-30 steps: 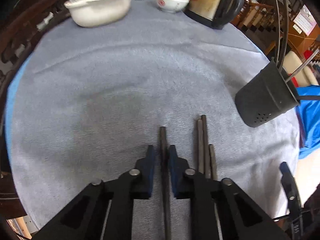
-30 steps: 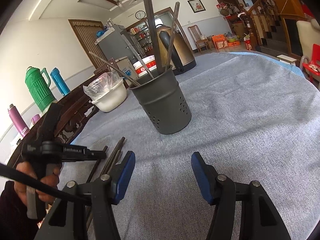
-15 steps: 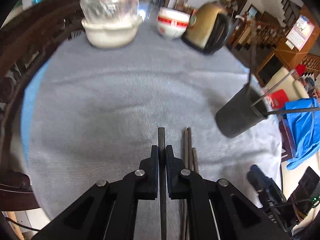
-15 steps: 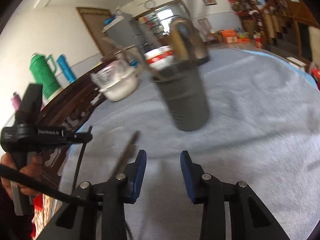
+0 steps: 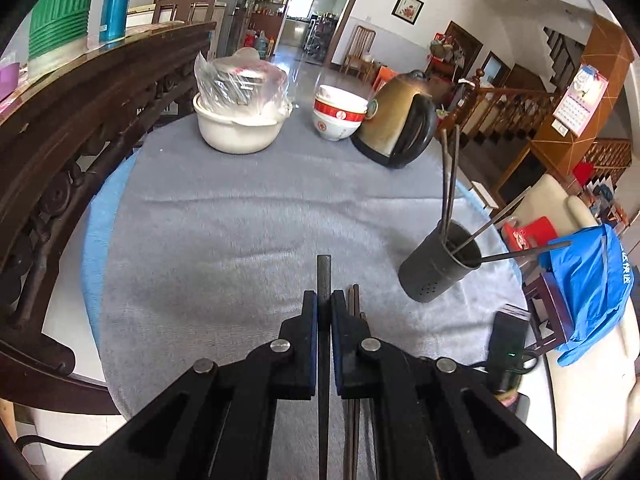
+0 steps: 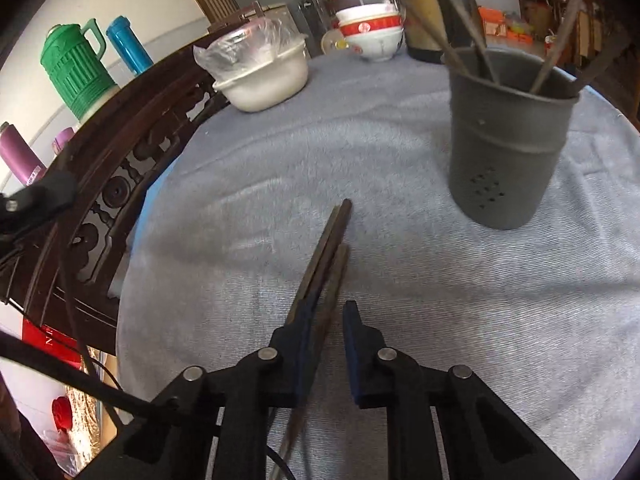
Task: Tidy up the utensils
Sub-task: 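Close the left gripper on a chopstick while the right gripper grasps another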
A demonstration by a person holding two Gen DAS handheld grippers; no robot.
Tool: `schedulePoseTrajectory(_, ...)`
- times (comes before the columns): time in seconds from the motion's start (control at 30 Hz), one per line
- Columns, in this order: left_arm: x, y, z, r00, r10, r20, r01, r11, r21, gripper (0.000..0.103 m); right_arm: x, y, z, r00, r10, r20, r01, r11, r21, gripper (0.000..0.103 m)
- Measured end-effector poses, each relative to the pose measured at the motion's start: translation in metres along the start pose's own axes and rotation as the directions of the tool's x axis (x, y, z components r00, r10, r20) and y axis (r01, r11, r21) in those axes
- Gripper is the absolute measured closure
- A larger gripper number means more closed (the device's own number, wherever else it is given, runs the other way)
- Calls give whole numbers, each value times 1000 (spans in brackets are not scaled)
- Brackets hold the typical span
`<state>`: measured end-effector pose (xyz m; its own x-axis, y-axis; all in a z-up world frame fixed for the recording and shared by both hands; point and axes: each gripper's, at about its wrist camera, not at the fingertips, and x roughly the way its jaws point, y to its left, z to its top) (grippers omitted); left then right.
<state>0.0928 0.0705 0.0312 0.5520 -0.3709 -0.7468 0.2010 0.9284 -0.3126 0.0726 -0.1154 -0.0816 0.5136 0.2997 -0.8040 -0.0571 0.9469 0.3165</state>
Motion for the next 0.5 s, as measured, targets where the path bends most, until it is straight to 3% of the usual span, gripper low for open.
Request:
schedulePoseTrajectory(0.13,-4,-1,-1,1000,-11,5,11,1000,-4,97,8,2,-1,999,-17,-38,17,1000,-1,87)
schedulePoseTrajectory(0.37,-13,-1,-1,1000,-14,20,14,1000,-8,97,-3,-17,-2,996,-88,-23,88,996,5,88)
schedulePoseTrajectory(0.5,-14,-4,-2,1000,-17,22,17,1000,-3,97,-5,-34,3,996,-59,-60,64,995,73,87)
